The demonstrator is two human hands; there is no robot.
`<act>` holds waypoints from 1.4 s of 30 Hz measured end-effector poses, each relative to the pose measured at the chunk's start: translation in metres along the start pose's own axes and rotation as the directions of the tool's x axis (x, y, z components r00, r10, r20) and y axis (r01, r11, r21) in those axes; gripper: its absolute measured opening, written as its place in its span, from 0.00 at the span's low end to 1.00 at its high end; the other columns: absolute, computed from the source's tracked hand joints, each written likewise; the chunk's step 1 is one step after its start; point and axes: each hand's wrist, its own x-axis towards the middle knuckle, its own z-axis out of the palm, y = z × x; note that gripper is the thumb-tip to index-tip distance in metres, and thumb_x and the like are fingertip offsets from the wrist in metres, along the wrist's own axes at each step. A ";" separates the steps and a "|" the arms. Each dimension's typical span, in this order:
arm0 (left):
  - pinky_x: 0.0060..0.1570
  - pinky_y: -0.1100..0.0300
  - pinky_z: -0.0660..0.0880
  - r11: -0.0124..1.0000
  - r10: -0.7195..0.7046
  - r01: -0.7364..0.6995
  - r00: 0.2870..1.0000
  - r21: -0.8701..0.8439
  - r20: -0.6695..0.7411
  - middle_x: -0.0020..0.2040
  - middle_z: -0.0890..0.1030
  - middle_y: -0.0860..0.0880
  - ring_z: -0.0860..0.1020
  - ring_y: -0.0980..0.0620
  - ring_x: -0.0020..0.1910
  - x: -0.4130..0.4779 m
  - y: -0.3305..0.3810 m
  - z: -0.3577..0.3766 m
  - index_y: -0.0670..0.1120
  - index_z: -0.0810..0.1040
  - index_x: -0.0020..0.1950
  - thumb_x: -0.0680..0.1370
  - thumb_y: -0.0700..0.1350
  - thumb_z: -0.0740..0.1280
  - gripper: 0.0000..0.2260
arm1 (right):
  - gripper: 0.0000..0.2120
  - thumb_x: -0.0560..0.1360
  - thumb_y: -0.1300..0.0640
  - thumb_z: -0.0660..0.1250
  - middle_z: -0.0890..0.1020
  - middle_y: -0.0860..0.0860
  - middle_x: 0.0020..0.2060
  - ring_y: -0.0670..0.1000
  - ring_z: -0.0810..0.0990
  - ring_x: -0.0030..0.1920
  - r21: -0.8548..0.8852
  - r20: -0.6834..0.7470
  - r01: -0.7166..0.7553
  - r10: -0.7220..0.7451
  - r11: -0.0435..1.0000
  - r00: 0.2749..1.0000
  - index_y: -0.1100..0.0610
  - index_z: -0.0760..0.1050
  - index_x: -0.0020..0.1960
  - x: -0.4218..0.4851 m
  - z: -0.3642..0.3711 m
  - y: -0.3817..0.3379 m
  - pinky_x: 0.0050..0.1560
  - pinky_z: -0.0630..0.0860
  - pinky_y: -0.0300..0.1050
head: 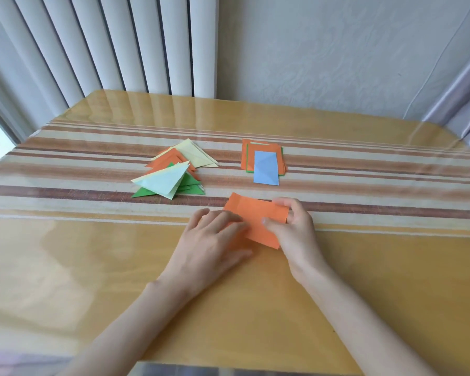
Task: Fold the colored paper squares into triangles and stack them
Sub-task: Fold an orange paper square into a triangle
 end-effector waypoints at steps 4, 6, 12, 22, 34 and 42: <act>0.49 0.54 0.73 0.999 0.047 -0.047 0.999 -0.002 -0.001 0.46 0.81 0.52 0.80 0.48 0.41 0.002 -0.005 0.004 0.49 0.82 0.50 0.78 0.51 0.59 0.13 | 0.06 0.76 0.61 0.68 0.80 0.54 0.49 0.48 0.80 0.45 -0.040 0.097 -0.017 0.021 0.999 0.995 0.54 0.75 0.51 -0.003 -0.008 0.003 0.44 0.80 0.45; 0.42 0.58 0.76 0.998 0.058 -0.058 0.998 -0.014 -0.001 0.45 0.82 0.53 0.80 0.49 0.40 0.001 -0.006 0.003 0.49 0.83 0.48 0.78 0.50 0.58 0.14 | 0.05 0.76 0.54 0.65 0.78 0.50 0.51 0.47 0.78 0.52 -0.340 0.044 0.294 -0.298 0.893 0.954 0.54 0.77 0.50 0.001 -0.021 0.005 0.57 0.75 0.46; 0.41 0.60 0.78 0.993 0.011 -0.004 0.998 -0.118 0.054 0.48 0.82 0.55 0.81 0.50 0.42 -0.002 -0.008 0.003 0.49 0.84 0.48 0.78 0.52 0.60 0.14 | 0.18 0.72 0.60 0.60 0.76 0.47 0.59 0.46 0.68 0.65 -0.390 0.659 0.724 -0.377 0.569 0.651 0.57 0.77 0.60 0.011 -0.052 0.007 0.67 0.62 0.39; 0.43 0.54 0.74 0.933 -0.271 0.253 0.962 -0.255 -0.036 0.44 0.79 0.55 0.74 0.53 0.44 -0.006 -0.018 0.004 0.47 0.81 0.38 0.75 0.59 0.61 0.18 | 0.13 0.74 0.44 0.66 0.77 0.45 0.40 0.46 0.71 0.47 -0.455 0.359 0.523 -0.388 0.721 0.849 0.52 0.79 0.38 0.021 -0.035 0.018 0.51 0.64 0.29; 0.44 0.53 0.72 0.921 -0.334 0.323 0.942 -0.217 -0.016 0.44 0.76 0.56 0.71 0.53 0.46 -0.004 -0.018 0.007 0.50 0.77 0.38 0.74 0.58 0.62 0.13 | 0.16 0.72 0.44 0.63 0.73 0.52 0.33 0.57 0.71 0.40 -0.794 0.236 0.499 -0.579 0.348 0.780 0.54 0.69 0.33 0.035 -0.001 0.026 0.41 0.71 0.50; 0.50 0.55 0.65 0.996 -0.054 0.055 0.998 -0.065 0.019 0.52 0.79 0.52 0.74 0.49 0.50 -0.004 -0.013 0.004 0.51 0.82 0.52 0.76 0.44 0.58 0.13 | 0.12 0.75 0.47 0.59 0.75 0.53 0.39 0.58 0.72 0.42 -0.862 0.233 0.450 -0.607 0.232 0.760 0.56 0.72 0.43 0.029 -0.001 0.026 0.42 0.68 0.51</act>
